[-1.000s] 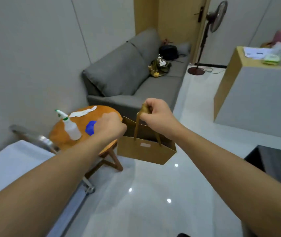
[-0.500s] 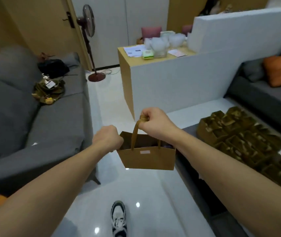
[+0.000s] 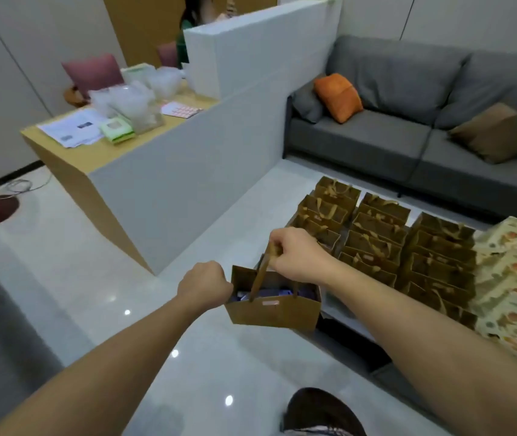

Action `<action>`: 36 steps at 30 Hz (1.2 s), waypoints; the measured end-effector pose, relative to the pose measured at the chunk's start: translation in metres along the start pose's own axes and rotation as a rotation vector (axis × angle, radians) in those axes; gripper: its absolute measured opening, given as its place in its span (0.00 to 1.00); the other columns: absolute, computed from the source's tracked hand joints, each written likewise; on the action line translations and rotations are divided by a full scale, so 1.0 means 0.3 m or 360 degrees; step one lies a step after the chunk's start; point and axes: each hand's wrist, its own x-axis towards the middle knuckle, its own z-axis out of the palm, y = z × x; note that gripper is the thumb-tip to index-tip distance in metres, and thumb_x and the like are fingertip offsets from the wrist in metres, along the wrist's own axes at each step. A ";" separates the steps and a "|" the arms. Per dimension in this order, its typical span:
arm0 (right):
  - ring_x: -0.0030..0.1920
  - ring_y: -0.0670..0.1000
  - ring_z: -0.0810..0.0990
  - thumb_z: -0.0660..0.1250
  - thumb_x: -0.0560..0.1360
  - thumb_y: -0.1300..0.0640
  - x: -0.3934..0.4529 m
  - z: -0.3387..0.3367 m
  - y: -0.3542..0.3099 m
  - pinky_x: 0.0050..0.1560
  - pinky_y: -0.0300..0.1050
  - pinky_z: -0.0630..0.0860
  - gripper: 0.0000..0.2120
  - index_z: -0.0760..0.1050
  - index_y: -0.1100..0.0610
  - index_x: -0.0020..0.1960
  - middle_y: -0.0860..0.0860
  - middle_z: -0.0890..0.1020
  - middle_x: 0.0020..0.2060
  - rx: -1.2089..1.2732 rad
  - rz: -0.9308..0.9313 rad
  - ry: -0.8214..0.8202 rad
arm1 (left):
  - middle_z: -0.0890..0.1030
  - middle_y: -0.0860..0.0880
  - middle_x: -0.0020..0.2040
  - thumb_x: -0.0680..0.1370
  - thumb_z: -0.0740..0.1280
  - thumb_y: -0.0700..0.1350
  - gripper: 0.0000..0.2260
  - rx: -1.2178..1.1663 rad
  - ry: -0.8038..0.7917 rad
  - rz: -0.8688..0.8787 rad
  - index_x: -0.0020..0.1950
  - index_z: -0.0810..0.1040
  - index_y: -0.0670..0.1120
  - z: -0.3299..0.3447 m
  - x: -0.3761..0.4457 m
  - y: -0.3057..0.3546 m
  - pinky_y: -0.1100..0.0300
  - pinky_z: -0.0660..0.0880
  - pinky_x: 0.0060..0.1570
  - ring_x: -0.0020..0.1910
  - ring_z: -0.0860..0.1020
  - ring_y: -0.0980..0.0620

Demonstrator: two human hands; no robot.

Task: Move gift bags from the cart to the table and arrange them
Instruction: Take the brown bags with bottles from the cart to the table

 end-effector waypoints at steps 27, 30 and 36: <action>0.50 0.55 0.81 0.70 0.76 0.60 0.881 0.153 0.837 0.50 0.49 0.80 0.07 0.76 0.52 0.51 0.52 0.81 0.47 -0.0123 0.0927 -0.0044 | 0.77 0.47 0.63 0.81 0.67 0.52 0.16 0.0172 -0.0640 0.0363 0.66 0.78 0.48 0.147 1.040 0.215 0.62 0.69 0.53 0.58 0.77 0.50; 0.52 0.59 0.80 0.66 0.77 0.63 0.924 0.144 0.859 0.51 0.46 0.75 0.07 0.78 0.58 0.54 0.57 0.82 0.49 -0.0161 0.0982 0.0032 | 0.78 0.46 0.64 0.81 0.67 0.51 0.16 0.0179 -0.0697 0.0409 0.66 0.78 0.47 0.159 1.107 0.221 0.62 0.68 0.53 0.60 0.77 0.48; 0.45 0.55 0.80 0.67 0.76 0.63 0.952 0.144 0.866 0.42 0.44 0.72 0.06 0.73 0.54 0.46 0.51 0.77 0.40 -0.0114 0.1110 0.0118 | 0.77 0.46 0.64 0.81 0.66 0.51 0.16 0.0239 -0.0778 0.0523 0.68 0.77 0.47 0.154 1.171 0.252 0.61 0.68 0.53 0.60 0.76 0.48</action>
